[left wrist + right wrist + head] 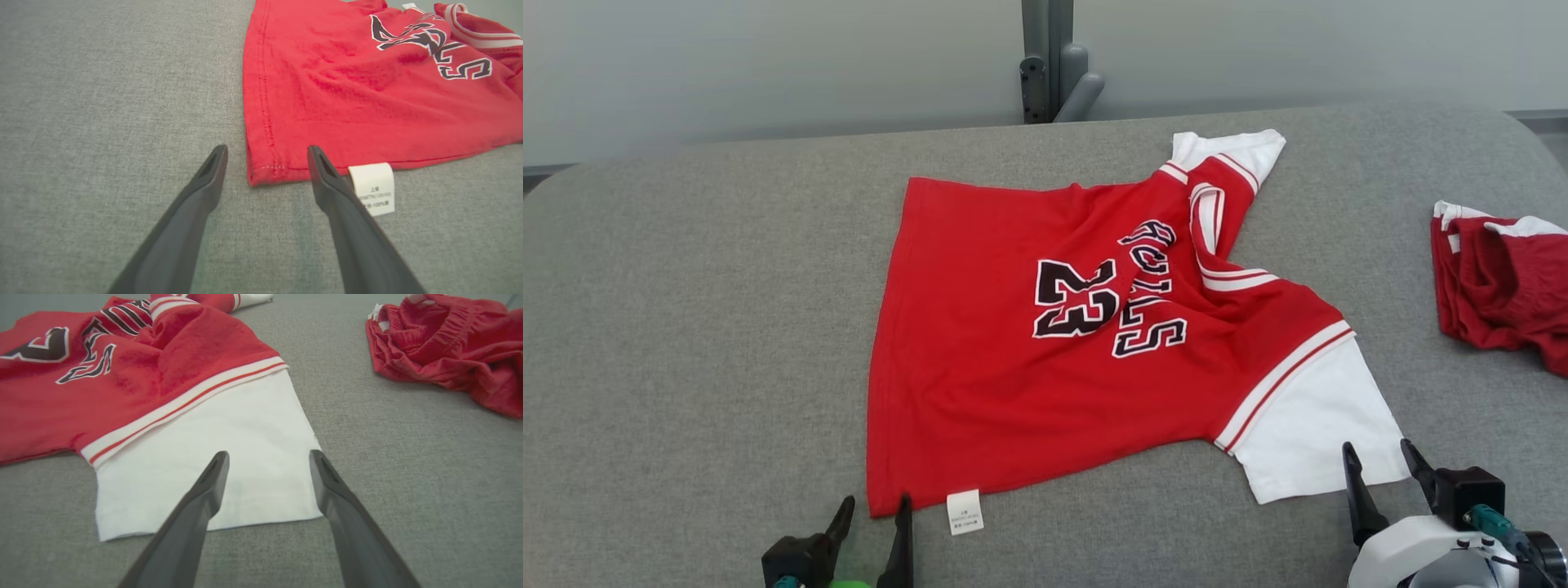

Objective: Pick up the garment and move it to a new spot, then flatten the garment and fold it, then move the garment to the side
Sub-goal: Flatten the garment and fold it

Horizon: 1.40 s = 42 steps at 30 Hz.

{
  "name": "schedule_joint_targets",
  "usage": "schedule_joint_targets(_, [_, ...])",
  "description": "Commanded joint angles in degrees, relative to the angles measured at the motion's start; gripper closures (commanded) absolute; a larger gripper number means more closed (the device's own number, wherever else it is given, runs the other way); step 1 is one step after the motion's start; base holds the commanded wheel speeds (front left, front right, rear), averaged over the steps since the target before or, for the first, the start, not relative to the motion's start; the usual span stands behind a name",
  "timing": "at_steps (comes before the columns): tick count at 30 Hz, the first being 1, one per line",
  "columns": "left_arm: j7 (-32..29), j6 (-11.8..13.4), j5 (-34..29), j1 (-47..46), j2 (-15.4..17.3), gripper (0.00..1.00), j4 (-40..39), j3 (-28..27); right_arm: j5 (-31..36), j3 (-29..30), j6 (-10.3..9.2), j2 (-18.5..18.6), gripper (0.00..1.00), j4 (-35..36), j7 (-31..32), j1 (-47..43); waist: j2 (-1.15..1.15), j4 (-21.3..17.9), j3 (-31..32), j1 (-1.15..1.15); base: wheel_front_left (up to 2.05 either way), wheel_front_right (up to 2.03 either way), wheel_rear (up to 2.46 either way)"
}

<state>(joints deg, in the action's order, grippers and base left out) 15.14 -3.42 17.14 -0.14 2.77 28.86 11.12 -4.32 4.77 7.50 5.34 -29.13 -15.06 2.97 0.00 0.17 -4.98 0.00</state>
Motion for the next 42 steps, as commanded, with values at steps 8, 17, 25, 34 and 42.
schedule_joint_targets(8, [-0.03, 0.34, 0.73, -3.68, 0.25, 0.01, 2.58, 0.74, 1.21, 2.27, -0.03, 0.16, 0.00, -2.19, -0.15, 2.90, 0.00, -0.31, -3.72, 0.00, 0.00, 0.00, 0.00])
schedule_joint_targets(17, [-0.10, -0.86, 0.26, -5.84, 0.24, 1.00, 4.57, 3.32, 2.84, 4.87, -0.06, -0.24, 0.00, -5.34, -0.02, 3.91, 0.00, -0.14, -4.75, 0.00, 0.00, 0.00, 0.00])
schedule_joint_targets(25, [-0.11, -1.56, -0.85, -6.46, 0.22, 1.00, 5.34, 3.74, 4.00, 5.71, -0.05, -1.12, 0.20, -7.76, 0.05, 3.36, 0.00, 0.00, -4.58, 0.00, 0.00, 0.00, 0.00])
schedule_joint_targets(34, [-0.04, -0.18, -1.19, -7.34, 0.27, 1.00, -5.34, -1.33, -4.25, 1.70, -0.03, -0.66, 1.00, 4.85, -0.14, 7.47, 0.00, -0.59, -3.07, 0.00, 0.00, 0.00, 0.00])
schedule_joint_targets(42, [-0.04, -2.66, -5.94, -15.38, 1.94, 1.00, -17.30, -7.65, -13.45, -1.11, -0.04, 2.79, 1.00, 21.26, -0.14, 16.13, 0.00, -0.43, 1.38, 0.00, 0.00, 0.00, 0.00])
